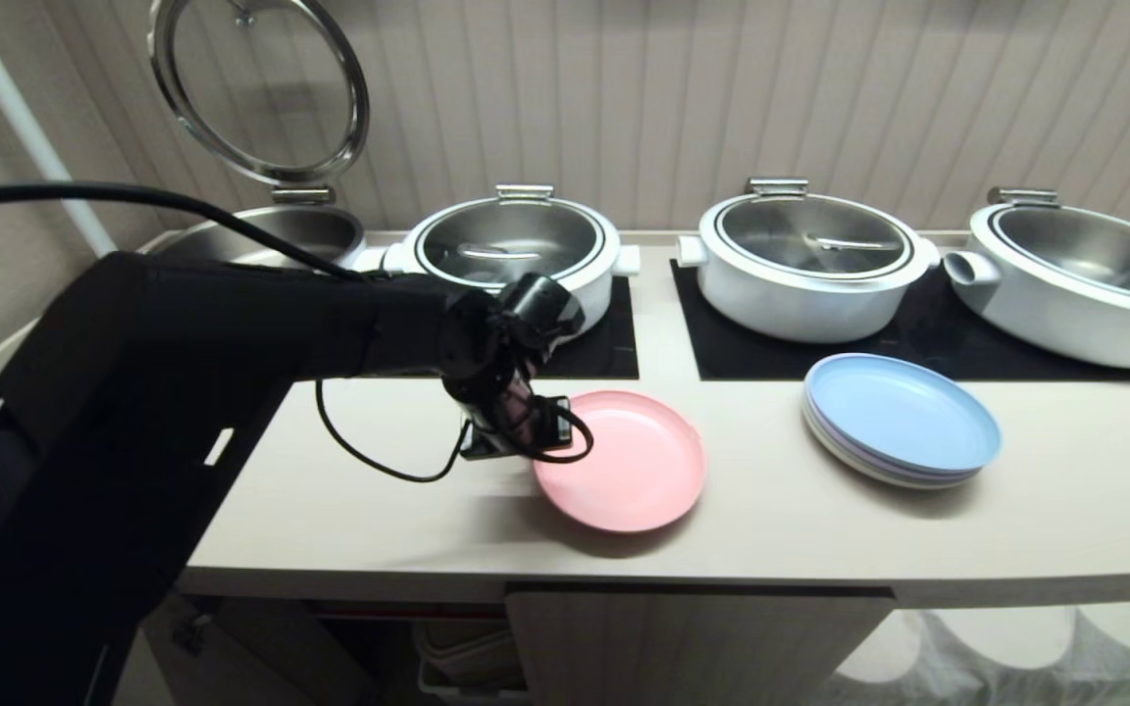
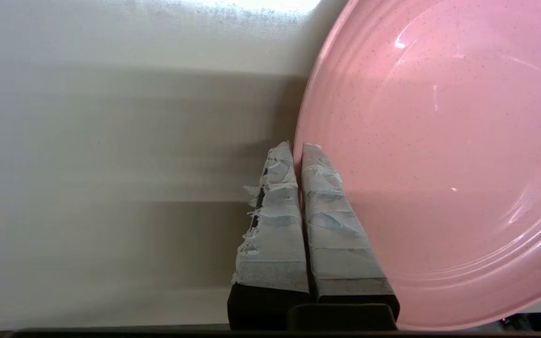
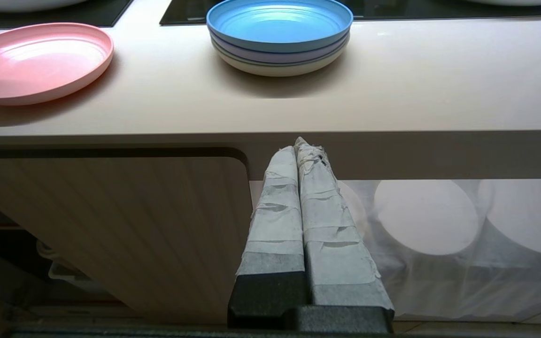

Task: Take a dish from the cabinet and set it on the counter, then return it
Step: Pick up the plate from the table

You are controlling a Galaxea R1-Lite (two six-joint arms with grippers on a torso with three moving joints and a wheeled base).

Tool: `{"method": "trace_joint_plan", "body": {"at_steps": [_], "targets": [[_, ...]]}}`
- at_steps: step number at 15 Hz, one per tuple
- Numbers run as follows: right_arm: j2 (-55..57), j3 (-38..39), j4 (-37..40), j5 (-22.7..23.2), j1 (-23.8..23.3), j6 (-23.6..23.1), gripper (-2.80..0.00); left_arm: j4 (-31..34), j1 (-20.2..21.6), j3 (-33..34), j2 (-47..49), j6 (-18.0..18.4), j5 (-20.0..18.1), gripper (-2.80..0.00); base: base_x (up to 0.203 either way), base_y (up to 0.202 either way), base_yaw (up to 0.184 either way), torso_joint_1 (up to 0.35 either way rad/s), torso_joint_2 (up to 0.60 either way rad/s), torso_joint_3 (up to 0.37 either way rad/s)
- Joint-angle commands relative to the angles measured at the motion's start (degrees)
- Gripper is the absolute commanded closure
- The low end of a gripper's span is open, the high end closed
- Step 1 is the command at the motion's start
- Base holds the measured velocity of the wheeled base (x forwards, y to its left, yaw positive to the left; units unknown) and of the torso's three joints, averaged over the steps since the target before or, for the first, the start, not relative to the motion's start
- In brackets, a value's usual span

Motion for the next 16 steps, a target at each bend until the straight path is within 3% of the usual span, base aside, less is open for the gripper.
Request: {"method": "trace_joint_plan", "body": {"at_steps": [1, 16], "targets": [[0.0, 0.0, 0.0, 0.0, 0.0, 0.0, 0.00, 0.1, 0.7, 1.5, -2.3, -0.3, -0.2, 0.00, 0.000, 0.000, 0.000, 0.000, 0.00, 0.000], [0.0, 0.0, 0.0, 0.0, 0.0, 0.0, 0.00, -0.7, 5.7, 19.5, -16.0, -6.5, -5.7, 0.00, 0.000, 0.000, 0.000, 0.000, 0.00, 0.000]]}}
